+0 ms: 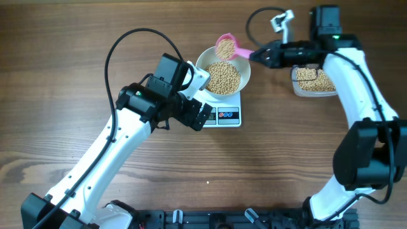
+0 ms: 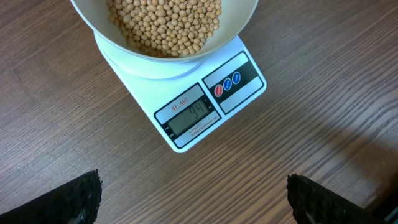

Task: Scoop item into bowl and weigh 150g on scale
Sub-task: 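Carry the scoop over the white bowl and tip soybeans in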

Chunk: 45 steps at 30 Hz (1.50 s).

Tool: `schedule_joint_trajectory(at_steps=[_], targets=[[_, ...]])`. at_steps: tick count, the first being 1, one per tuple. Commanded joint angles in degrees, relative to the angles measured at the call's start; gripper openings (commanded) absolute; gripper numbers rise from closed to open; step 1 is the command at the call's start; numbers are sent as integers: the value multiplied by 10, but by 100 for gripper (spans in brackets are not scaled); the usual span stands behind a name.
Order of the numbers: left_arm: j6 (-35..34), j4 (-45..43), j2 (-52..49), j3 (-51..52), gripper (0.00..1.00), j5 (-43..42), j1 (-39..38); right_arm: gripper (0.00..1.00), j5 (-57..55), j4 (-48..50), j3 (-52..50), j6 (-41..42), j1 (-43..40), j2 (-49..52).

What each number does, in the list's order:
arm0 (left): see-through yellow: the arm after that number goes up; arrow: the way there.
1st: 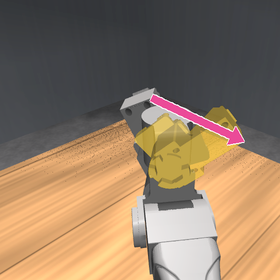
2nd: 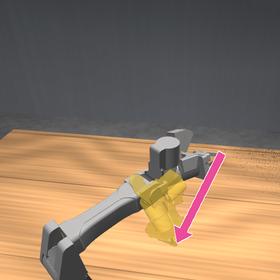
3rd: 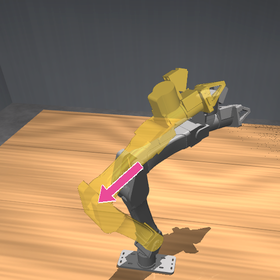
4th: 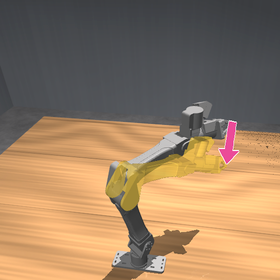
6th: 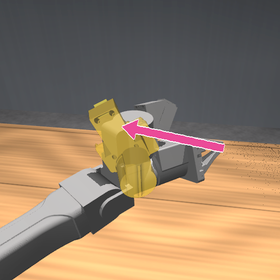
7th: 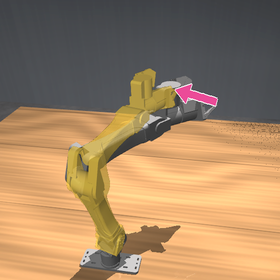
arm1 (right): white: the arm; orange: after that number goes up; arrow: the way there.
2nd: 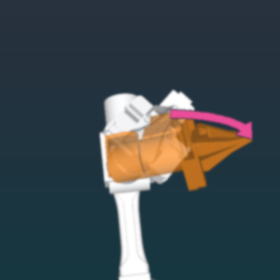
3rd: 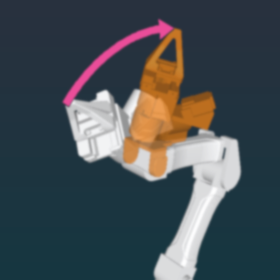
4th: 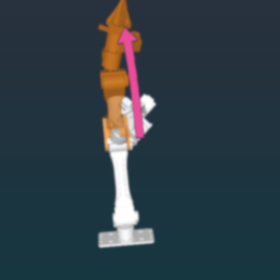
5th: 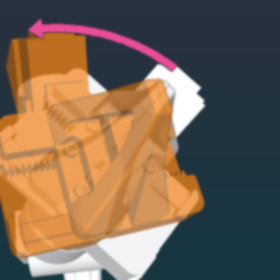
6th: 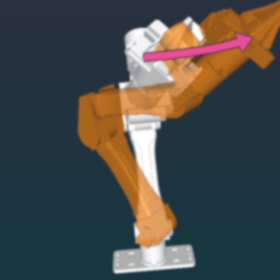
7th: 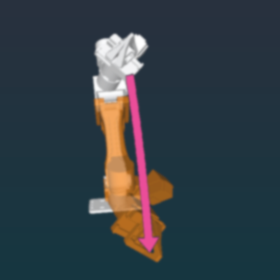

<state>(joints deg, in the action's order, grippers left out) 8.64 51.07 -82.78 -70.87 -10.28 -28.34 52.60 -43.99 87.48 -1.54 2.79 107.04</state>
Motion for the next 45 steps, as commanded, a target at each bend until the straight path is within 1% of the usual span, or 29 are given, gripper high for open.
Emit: schedule_joint_trajectory(at_steps=[1,5,11,17,25,33,45], targets=[[-5,0,12,-8,100,3,3,4,-66,4,7,-16,30,-6],[-5,0,12,-8,100,3,3,4,-119,-2,7,-30,44,-24],[-5,0,12,-8,100,3,3,4,-207,-2,7,-48,48,-82],[-5,0,12,-8,100,3,3,4,-217,-5,7,-75,58,-118],[-5,0,12,-8,100,3,3,4,-306,-41,7,-77,99,-125],[-5,0,12,-8,100,3,3,4,-311,-67,7,-76,100,-125],[-5,0,12,-8,100,3,3,4,-312,-71,7,-73,114,-125]])
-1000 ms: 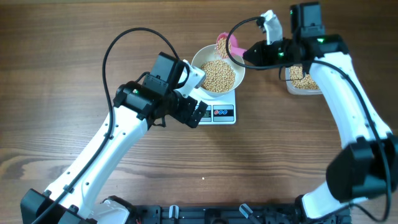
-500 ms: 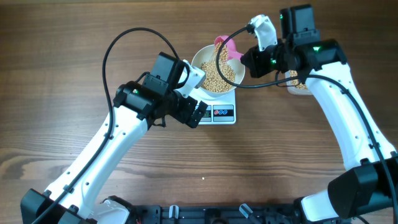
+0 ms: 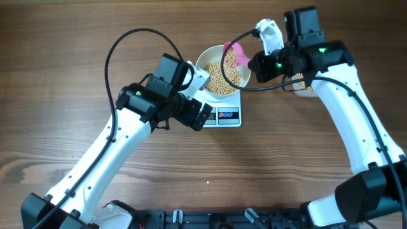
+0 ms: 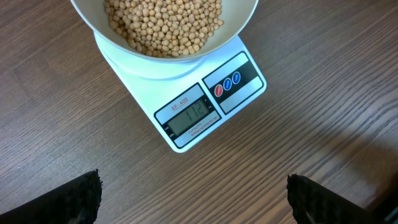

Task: Scoop item into bowl and weigh 150g on scale
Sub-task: 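Carry the scoop over the white bowl and tip soybeans in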

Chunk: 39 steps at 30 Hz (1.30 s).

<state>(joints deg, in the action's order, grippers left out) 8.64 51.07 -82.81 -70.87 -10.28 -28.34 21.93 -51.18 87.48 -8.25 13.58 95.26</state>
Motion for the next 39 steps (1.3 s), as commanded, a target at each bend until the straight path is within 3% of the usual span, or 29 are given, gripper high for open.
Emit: schedule_joint_trajectory(at_steps=[1,15,25,39], targets=[[-5,0,12,-8,100,3,3,4,-5,1,7,-6,8,-7],[-5,0,12,-8,100,3,3,4,-8,1,7,-5,11,-7],[-5,0,12,-8,100,3,3,4,-129,1,7,-11,70,-7],[-5,0,12,-8,100,3,3,4,-181,2,9,-24,91,-8]])
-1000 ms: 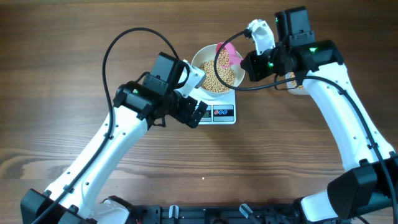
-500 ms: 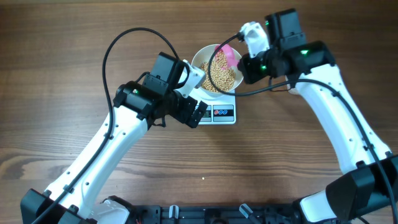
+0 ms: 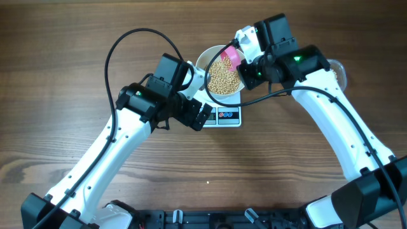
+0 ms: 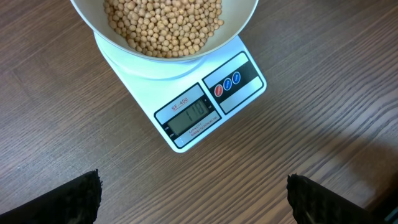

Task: Scoop item into bowl and weigh 150g on scale
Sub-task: 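Carry the scoop over the white bowl and tip soybeans in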

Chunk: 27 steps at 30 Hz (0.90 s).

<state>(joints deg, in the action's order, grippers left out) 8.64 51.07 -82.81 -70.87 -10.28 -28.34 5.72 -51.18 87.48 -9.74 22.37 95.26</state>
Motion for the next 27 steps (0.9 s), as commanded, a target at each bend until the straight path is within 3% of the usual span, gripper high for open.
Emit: schedule_joint_trajectory(at_steps=[1,27], targets=[[-5,0,12,-8,100,3,3,4,-19,2,9,-11,3,-8],[-5,0,12,-8,100,3,3,4,-42,1,23,-48,16,-8]])
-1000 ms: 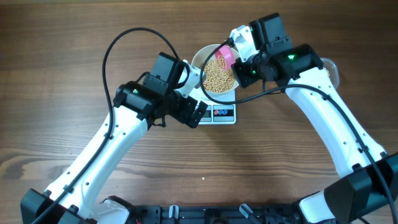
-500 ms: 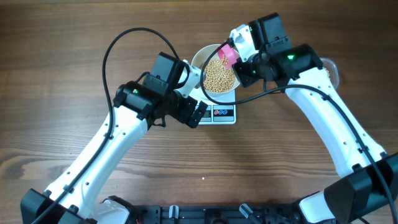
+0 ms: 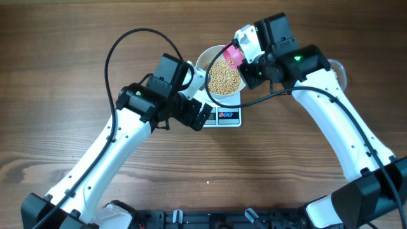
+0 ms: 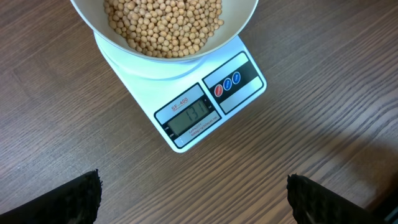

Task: Scoop item into bowl and weigh 150g on scale
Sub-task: 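Carry the scoop over the white bowl and tip soybeans in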

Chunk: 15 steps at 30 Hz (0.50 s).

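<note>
A white bowl heaped with tan beans stands on the white scale. The scale's display reads 131. My right gripper is at the bowl's right rim, shut on the handle of a pink scoop that is tilted over the beans. Near the scale's front left, my left gripper stands open over bare wood, with one dark fingertip at each lower corner of the left wrist view.
A clear container sits at the back right, mostly hidden behind my right arm. My left arm's black cable loops over the table at the back left. Wood-grain tabletop surrounds the scale.
The scale's reading has gone from 118 to 131. Neither arm nor the scoop has visibly moved.
The scale read 94 while my right gripper held a full pink scoop at the bowl's far rim. Then the scoop was tipped inside the bowl and the reading was 112. Later the arm was further left over the bowl at 118, and now it reads 131.
</note>
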Tool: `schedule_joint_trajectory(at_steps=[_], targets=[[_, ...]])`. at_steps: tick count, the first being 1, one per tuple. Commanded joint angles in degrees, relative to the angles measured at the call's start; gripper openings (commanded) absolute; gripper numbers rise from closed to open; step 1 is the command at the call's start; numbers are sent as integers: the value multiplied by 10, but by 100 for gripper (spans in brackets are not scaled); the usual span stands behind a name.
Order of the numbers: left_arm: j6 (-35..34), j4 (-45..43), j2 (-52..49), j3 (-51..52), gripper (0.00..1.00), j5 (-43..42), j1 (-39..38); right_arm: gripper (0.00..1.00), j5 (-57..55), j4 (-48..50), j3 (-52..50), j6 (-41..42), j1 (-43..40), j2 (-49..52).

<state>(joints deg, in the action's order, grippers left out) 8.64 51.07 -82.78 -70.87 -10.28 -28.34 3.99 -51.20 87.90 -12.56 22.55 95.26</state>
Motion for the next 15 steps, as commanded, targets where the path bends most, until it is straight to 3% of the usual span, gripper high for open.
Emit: schedule_joint_trajectory(at_steps=[1,15], targets=[[-5,0,12,-8,100,3,3,4,-35,1,19,-26,20,-8],[-5,0,12,-8,100,3,3,4,-41,-9,19,-19,35,-8]])
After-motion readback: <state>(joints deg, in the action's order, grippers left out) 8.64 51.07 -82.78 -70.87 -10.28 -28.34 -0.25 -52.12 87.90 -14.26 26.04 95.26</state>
